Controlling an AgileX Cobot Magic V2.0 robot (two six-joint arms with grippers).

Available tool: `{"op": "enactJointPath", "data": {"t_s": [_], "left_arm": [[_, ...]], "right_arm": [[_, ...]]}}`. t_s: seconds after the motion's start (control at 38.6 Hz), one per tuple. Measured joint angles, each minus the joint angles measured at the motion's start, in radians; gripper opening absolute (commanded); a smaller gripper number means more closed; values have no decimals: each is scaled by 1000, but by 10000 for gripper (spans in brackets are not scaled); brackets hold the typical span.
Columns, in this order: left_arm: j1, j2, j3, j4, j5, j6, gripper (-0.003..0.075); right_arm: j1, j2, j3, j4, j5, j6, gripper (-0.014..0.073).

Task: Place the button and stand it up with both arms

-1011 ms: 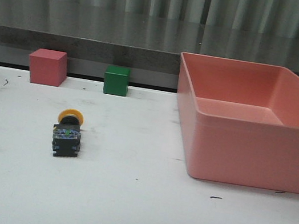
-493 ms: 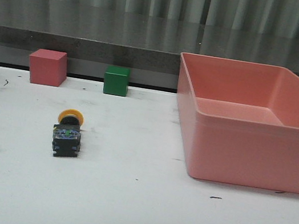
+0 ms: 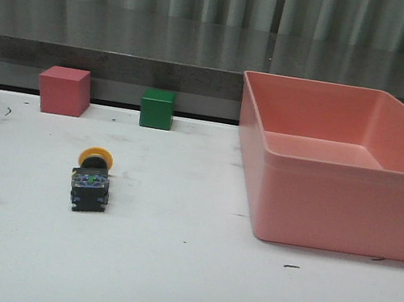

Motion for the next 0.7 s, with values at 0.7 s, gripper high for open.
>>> {"op": "enactJointPath", "data": {"t_s": [0.7], "left_arm": [[-155, 263, -84, -16, -30, 0, 680]], "right_arm": [[0, -31, 2, -1, 4, -4, -63]]}}
